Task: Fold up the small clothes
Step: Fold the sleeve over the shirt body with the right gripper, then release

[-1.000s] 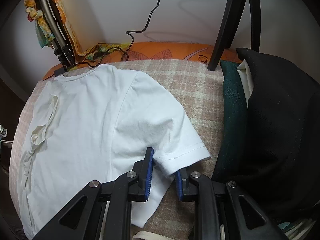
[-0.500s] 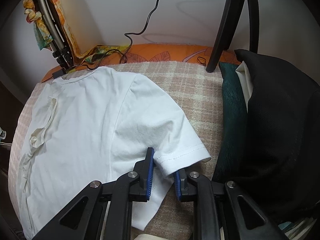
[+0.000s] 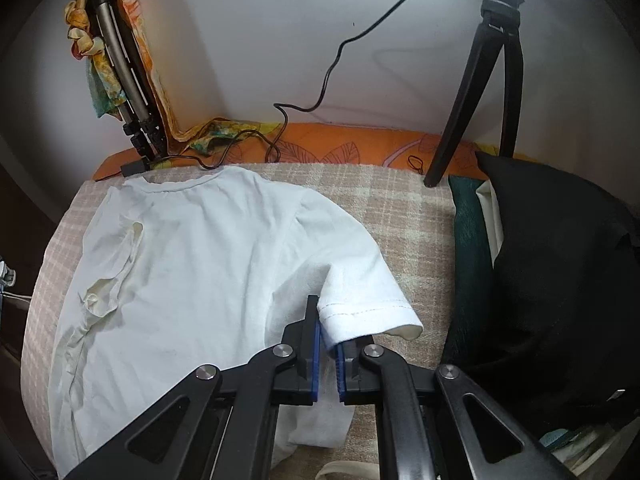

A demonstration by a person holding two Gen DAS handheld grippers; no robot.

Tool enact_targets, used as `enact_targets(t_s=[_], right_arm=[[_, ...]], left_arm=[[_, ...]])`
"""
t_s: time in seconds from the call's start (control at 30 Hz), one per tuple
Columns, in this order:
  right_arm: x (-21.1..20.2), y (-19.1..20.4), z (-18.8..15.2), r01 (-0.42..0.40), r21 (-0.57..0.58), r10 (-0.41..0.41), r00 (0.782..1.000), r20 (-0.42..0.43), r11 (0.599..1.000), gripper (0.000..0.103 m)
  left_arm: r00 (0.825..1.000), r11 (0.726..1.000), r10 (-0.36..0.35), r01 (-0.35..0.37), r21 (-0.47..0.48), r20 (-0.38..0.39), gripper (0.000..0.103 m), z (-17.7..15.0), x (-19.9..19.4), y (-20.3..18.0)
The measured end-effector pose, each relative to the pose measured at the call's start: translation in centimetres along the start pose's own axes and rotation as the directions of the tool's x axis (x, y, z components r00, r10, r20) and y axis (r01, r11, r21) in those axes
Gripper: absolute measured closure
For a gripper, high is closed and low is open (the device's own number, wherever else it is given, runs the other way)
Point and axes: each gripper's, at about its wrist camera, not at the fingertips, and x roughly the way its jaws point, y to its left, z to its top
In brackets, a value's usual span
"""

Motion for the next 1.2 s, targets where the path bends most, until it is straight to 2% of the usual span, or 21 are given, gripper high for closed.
enact_targets(t_s=[0.13, 0.37, 0.7, 0.8, 0.9, 1.03, 1.2], right_arm=[[-1.2, 2.1, 1.0, 0.022, -0.03, -0.021, 0.999, 0.026, 0.999, 0.1], [-2.1, 9.0, 2.6, 0.066, -0.171, -0.059, 0.997, 0.047, 0.983, 0.1], [1.9, 17.7, 2.6, 0.077, -0.294, -0.075, 0.997, 0.017, 0.953, 0.1], [3.1, 18.8, 2.3, 0.077, -0.297, -0.077, 0.997, 0.014, 0.952, 0.1], [3.5, 19.3, 2.3, 0.086, -0.289, -0.083, 0.996, 0.024, 0.954, 0.101], [3.6, 18.3, 2.7, 0.087, -0.235, -0.081, 0.996, 0.037, 0.968, 0.101], [4.4, 16.5, 2.8, 0.057, -0.155, -0.054, 0.998, 0.021, 0.986, 0.101]], left_arm=[[0.999, 0.999, 0.006, -0.004, -0.04, 0.037, 0.099, -0.3, -1.1, 0.8], [0.996, 0.993, 0.038, -0.03, -0.115, 0.077, 0.099, -1.4, -3.2, 2.9], [0.991, 0.973, 0.104, -0.084, -0.213, 0.086, 0.099, -3.1, -5.2, 6.6], [0.989, 0.971, 0.113, -0.089, -0.222, 0.098, 0.1, -3.2, -5.8, 6.9], [0.983, 0.976, 0.131, -0.104, -0.193, 0.131, 0.1, -3.2, -6.7, 6.6], [0.972, 0.986, 0.156, -0.143, -0.086, 0.177, 0.1, -3.2, -7.4, 4.6], [0.974, 0.981, 0.18, -0.168, -0.096, 0.138, 0.1, -3.5, -6.6, 5.2]])
